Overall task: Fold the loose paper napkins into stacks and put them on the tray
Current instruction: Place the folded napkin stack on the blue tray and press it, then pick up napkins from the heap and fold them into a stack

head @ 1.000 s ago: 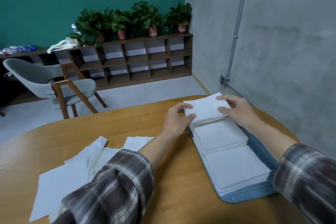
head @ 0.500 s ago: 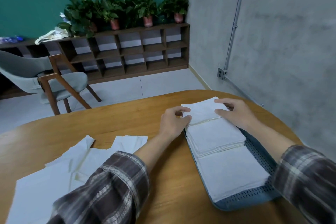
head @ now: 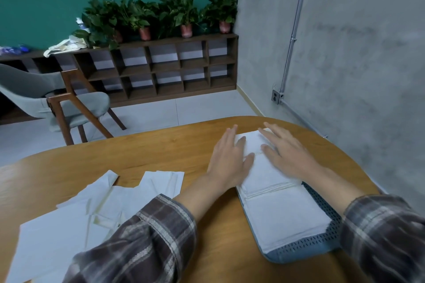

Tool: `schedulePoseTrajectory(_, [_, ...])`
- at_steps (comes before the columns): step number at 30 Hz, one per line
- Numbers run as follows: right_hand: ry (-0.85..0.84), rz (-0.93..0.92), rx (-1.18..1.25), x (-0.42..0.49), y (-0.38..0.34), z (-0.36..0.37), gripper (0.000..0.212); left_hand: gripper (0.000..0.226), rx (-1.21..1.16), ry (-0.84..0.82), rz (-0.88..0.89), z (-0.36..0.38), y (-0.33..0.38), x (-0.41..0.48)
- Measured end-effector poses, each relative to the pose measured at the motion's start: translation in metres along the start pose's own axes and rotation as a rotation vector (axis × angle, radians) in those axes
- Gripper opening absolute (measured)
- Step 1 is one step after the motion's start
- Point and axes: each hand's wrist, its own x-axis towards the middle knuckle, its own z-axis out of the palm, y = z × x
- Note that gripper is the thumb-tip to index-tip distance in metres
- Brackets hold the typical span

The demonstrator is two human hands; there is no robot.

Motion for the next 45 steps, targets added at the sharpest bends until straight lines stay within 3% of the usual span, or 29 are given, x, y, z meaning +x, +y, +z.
schedulePoseTrajectory(4, [-0.205, 0.031, -0.079, -0.010, 0.001, 0.016, 0.059, 0.077, -0.027, -0.285, -0.060, 0.013, -0.001, -0.007])
schedulePoseTrajectory(14, [-0.249, -0.020, -0.216, -0.011, 0.007, 0.027, 0.055, 0.073, -0.085, -0.305, -0.073, 0.024, -0.005, -0.009])
schedulePoseTrajectory(21, [-0.354, 0.088, -0.162, -0.009, -0.007, 0.010, 0.057, 0.073, 0.108, -0.355, -0.082, 0.013, 0.001, -0.005])
schedulePoseTrajectory(24, [-0.319, 0.118, -0.168, -0.009, -0.018, -0.004, 0.059, 0.075, 0.120, -0.334, -0.056, -0.002, -0.001, -0.008])
schedulePoseTrajectory(32, [-0.101, 0.034, -0.143, -0.022, -0.085, -0.012, 0.058, 0.072, 0.227, -0.010, 0.110, -0.071, -0.024, -0.047])
schedulePoseTrajectory(45, [-0.147, -0.147, -0.013, -0.045, -0.261, 0.068, 0.058, 0.063, 0.267, 0.020, -0.135, -0.145, -0.158, -0.210])
